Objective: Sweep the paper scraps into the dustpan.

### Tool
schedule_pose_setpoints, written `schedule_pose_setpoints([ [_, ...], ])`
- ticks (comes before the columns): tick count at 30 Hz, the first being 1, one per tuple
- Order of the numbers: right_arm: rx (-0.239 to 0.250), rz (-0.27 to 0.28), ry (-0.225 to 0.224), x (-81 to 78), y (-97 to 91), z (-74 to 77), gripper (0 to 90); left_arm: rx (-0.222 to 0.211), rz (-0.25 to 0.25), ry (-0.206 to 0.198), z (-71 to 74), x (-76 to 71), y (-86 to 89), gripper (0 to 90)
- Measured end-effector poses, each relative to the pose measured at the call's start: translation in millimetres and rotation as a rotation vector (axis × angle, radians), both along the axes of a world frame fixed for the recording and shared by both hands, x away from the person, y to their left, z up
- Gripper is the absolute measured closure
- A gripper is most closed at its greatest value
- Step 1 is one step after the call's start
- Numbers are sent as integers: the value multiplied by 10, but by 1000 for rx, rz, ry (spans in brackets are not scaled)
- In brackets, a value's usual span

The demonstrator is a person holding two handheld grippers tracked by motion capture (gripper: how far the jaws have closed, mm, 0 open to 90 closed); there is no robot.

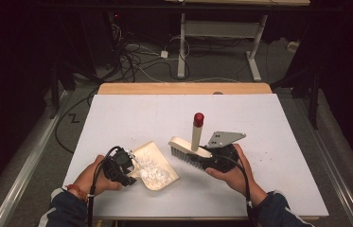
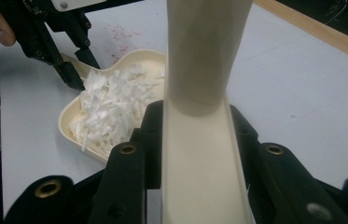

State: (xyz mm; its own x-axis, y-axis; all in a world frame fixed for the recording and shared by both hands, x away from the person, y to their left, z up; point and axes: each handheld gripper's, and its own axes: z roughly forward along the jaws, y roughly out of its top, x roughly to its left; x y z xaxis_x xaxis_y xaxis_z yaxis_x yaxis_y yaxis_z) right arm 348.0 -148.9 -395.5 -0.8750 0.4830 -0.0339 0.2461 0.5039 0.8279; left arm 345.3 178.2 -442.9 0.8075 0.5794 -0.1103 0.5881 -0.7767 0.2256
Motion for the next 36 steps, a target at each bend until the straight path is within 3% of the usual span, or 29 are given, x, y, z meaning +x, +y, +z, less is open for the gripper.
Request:
schedule_pose_setpoints([
  [12, -11, -53, -4, 4, -413, 81, 679, -18, 17, -3, -7, 0, 43, 627],
  [21, -22, -110, 13, -25, -694, 60, 680, -14, 23, -1, -6, -13, 67, 628],
  [36, -94, -68, 26, 3, -182, -144, 679, 36, -7, 22, 52, -113, 89, 628],
])
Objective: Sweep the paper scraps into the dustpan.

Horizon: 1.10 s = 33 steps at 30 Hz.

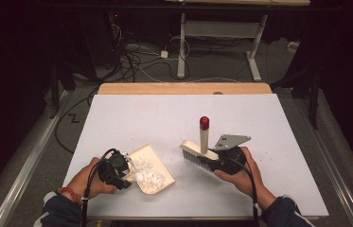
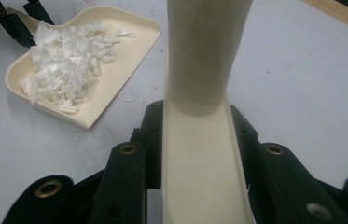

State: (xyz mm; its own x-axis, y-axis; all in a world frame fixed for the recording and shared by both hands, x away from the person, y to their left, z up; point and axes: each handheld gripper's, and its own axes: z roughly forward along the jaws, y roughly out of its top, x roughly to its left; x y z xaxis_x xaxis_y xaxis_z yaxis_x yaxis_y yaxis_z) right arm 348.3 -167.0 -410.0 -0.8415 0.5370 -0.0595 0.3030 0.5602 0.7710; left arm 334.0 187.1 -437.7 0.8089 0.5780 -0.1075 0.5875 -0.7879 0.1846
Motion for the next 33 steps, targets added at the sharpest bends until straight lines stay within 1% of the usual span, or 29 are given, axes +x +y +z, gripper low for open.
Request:
schedule_pose_setpoints([
  [3, -14, -7, -5, -5, 124, -57, 680, 12, -9, 4, 0, -16, -6, 628],
  [5, -35, -7, -14, -18, 214, -97, 680, 21, -9, 3, -1, -21, -21, 628],
  [8, -36, 16, -4, -47, 352, -137, 680, 57, -14, -4, 4, -38, -61, 629],
  [10, -45, 36, 6, -91, 446, -148, 680, 68, -15, -5, 13, -52, -83, 629],
  [11, -51, 44, 2, -111, 485, -155, 680, 67, -11, -4, 18, -56, -88, 630],
  [14, -54, 57, 5, -156, 559, -177, 680, 82, -14, -5, 21, -67, -100, 630],
  [16, -54, 51, 8, -166, 572, -179, 680, 89, -12, -5, 20, -70, -112, 631],
  [18, -45, 46, 17, -161, 566, -181, 679, 94, -11, -5, 19, -74, -123, 631],
  [20, -33, 54, 30, -159, 569, -186, 679, 91, -11, -4, 19, -70, -125, 631],
  [22, 5, 90, 50, -162, 584, -194, 679, 93, -14, -4, 15, -68, -133, 631],
  [24, 25, 122, 70, -178, 627, -190, 680, 92, -14, -2, 14, -65, -137, 631],
  [25, 37, 134, 71, -188, 642, -174, 680, 90, -10, -5, 14, -67, -138, 631],
  [27, 89, 169, 72, -192, 633, -118, 680, 83, -9, -1, 13, -66, -130, 631],
  [28, 105, 180, 72, -198, 615, -81, 680, 80, -7, -2, 10, -65, -126, 631],
  [30, 94, 155, 37, -211, 567, -3, 680, 72, -7, 3, 0, -60, -116, 631],
  [33, 114, 130, 26, -177, 452, 77, 680, 66, -5, 6, -15, -52, -109, 630],
])
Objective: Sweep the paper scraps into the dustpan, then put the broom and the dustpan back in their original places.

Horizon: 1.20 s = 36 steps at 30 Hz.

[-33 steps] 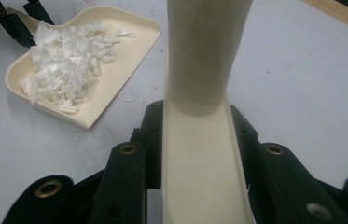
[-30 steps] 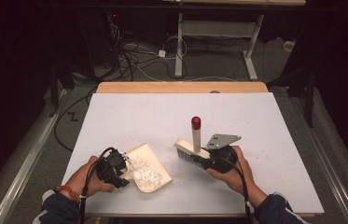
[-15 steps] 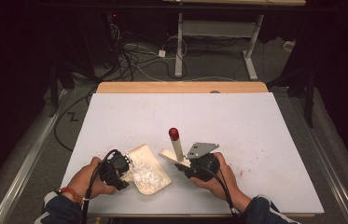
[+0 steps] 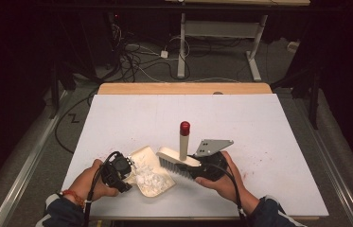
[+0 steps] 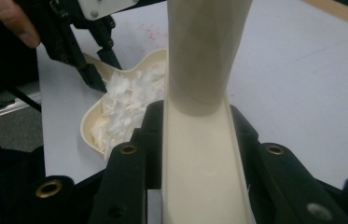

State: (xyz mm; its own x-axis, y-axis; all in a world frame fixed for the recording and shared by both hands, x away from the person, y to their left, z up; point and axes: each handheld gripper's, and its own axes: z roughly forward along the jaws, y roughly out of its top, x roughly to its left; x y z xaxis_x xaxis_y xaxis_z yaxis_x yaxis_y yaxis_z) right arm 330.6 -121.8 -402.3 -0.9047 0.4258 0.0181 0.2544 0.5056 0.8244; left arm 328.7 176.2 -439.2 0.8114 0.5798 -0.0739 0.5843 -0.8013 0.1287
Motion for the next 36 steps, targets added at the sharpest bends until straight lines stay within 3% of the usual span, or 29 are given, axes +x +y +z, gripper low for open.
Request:
schedule_pose_setpoints([
  [6, -1, -23, 4, 35, -192, 65, 680, -25, 10, 11, -9, 18, 39, 630],
  [11, -21, -47, -7, 52, -335, 99, 680, -22, 22, 9, -12, 24, 70, 630],
  [17, -46, -72, 8, 77, -596, 99, 680, -53, 62, -1, -13, 36, 141, 630],
  [28, -76, -73, 83, 69, -1126, 151, 680, -120, 198, -49, -43, 88, 279, 628],
  [36, -109, -56, 186, 35, -1471, 198, 679, -179, 301, -82, -76, 151, 389, 625],
])
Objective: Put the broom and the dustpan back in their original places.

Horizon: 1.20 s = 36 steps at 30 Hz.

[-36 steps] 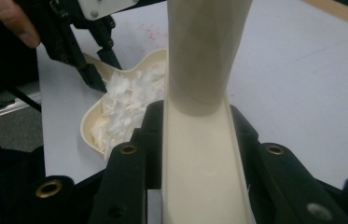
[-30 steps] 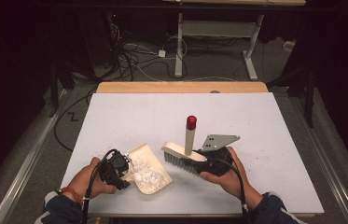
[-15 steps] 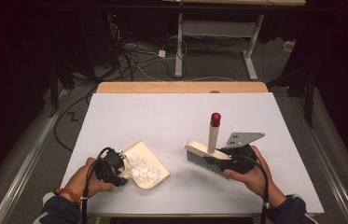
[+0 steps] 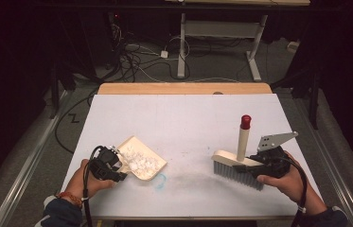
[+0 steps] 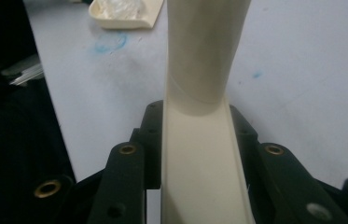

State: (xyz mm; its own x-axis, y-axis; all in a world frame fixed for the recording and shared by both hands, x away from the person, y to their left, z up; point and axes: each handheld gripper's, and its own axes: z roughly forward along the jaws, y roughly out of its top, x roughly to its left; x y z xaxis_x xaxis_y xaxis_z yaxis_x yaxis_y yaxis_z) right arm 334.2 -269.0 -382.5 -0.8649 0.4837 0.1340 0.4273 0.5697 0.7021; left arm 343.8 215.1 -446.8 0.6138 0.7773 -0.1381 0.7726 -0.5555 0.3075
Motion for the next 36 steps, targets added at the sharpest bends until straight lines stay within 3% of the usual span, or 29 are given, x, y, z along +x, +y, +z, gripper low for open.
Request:
schedule_pose_setpoints([
  [5, -19, 37, 79, 41, -103, -28, 679, -25, 58, -27, -26, 42, 42, 626],
  [10, -28, 101, 160, 131, -154, -88, 679, -64, 159, -73, -60, 97, 108, 624],
  [12, -53, 109, 194, 180, -166, -136, 679, -73, 183, -89, -69, 98, 99, 624],
  [16, -69, 104, 224, 303, -190, -202, 678, -96, 246, -115, -89, 116, 83, 622],
  [19, -85, 85, 231, 394, -203, -224, 677, -93, 261, -124, -94, 105, 51, 611],
  [21, -93, 84, 233, 452, -201, -237, 674, -127, 282, -115, -97, 89, 40, 565],
  [24, -114, 58, 230, 530, -180, -247, 632, -137, 283, -112, -96, 44, -18, 477],
  [26, -127, 37, 208, 587, -162, -252, 606, -135, 257, -108, -98, 6, -80, 467],
  [31, -130, 25, 213, 684, -137, -287, 596, -140, 206, -122, -81, -65, -163, 407],
  [36, -121, -32, 209, 751, -170, -301, 549, -124, 181, -148, -50, -127, -196, 391],
])
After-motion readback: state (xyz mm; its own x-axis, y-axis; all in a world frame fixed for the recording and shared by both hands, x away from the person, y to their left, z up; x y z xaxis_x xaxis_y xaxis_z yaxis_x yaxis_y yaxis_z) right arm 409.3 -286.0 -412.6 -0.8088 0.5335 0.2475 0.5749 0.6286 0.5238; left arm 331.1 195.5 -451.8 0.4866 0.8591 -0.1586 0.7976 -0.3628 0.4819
